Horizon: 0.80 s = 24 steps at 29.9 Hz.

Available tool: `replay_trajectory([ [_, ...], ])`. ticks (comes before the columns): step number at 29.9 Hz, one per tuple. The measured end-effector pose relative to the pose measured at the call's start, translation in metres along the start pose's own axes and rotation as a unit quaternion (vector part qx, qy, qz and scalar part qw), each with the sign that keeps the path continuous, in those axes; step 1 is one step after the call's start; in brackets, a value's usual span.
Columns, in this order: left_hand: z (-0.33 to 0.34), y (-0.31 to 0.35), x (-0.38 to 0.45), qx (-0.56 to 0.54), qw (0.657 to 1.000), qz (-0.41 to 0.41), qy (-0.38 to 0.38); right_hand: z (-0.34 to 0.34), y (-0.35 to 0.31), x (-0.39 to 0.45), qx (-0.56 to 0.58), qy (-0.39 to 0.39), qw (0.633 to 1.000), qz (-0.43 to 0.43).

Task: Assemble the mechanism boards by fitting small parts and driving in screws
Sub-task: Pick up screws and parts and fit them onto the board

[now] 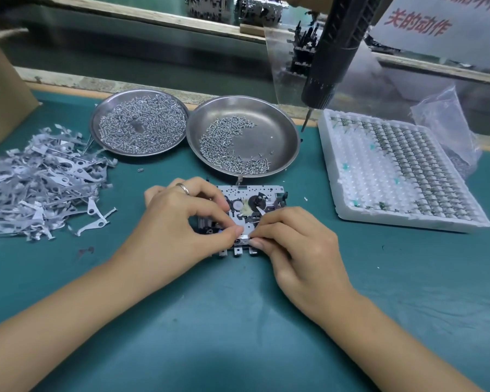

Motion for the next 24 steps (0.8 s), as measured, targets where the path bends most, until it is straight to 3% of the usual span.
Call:
replay_trajectory([
  [6, 0.000, -0.002, 0.002, -0.023, 1.000, 0.006, -0.013, 0.004, 0.000, -0.001, -0.015, 0.013, 1.000, 0.008],
  [10, -0.002, -0.004, 0.004, -0.024, 0.999, 0.005, -0.025, 0.002, 0.003, 0.002, 0.087, 0.030, 0.993, 0.071],
  [15, 0.000, -0.007, 0.002, -0.030, 0.999, 0.001, -0.017, -0.004, 0.010, 0.009, 0.241, 0.063, 0.947, 0.203],
  [21, -0.002, -0.006, 0.001, -0.028, 0.999, 0.028, -0.019, -0.004, 0.010, 0.010, 0.269, 0.069, 0.935, 0.220],
  [24, -0.012, -0.008, 0.008, -0.017, 0.997, 0.063, 0.046, -0.003, 0.011, 0.010, 0.276, 0.075, 0.932, 0.223],
])
Point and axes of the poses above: each hand's wrist, its own x-axis towards the middle knuckle, its own z-axis out of the palm, y = z × x, the point moved 1 cm from there along x, towards the middle knuckle, and after that the axes turned 3 degrees about -z, right-handed, at the moved point
